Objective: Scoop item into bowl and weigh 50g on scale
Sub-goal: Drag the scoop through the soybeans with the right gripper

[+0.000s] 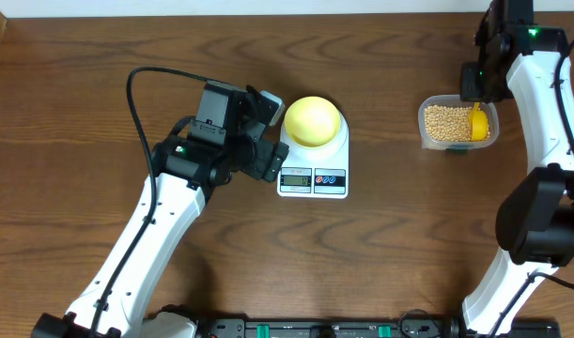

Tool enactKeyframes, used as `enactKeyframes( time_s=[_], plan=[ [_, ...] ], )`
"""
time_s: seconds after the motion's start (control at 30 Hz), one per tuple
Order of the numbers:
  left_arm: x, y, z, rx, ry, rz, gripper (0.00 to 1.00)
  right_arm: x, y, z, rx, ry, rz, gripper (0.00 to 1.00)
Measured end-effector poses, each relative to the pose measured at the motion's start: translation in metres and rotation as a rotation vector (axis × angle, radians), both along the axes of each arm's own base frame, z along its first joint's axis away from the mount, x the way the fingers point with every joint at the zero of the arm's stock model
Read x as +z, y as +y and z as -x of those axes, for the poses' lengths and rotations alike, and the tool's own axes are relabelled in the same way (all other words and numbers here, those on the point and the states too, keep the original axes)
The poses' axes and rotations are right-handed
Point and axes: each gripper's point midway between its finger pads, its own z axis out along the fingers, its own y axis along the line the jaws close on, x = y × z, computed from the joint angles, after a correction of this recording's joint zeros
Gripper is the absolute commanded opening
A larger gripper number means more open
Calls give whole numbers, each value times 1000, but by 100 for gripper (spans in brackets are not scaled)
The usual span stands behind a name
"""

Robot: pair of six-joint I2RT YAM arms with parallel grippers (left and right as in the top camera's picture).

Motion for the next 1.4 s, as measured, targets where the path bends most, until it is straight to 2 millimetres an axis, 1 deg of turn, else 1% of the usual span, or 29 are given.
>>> enactKeyframes(
  time_s=[0.37,0.77,0.97,1.1,1.4],
  plan=[
    [0,0,0,0,0,0,87,-2,10,0,37,1,-69,1],
    [0,0,0,0,0,0,87,-3,10,0,113,-19,-231,1],
    [0,0,0,0,0,0,87,-3,19,1,168,-28,-294,1],
    [0,0,0,0,0,0,87,-2,22,0,190,-32,-308,1],
    [0,0,0,0,0,0,87,-1,16,2,184,-43,-347,1]
  ],
)
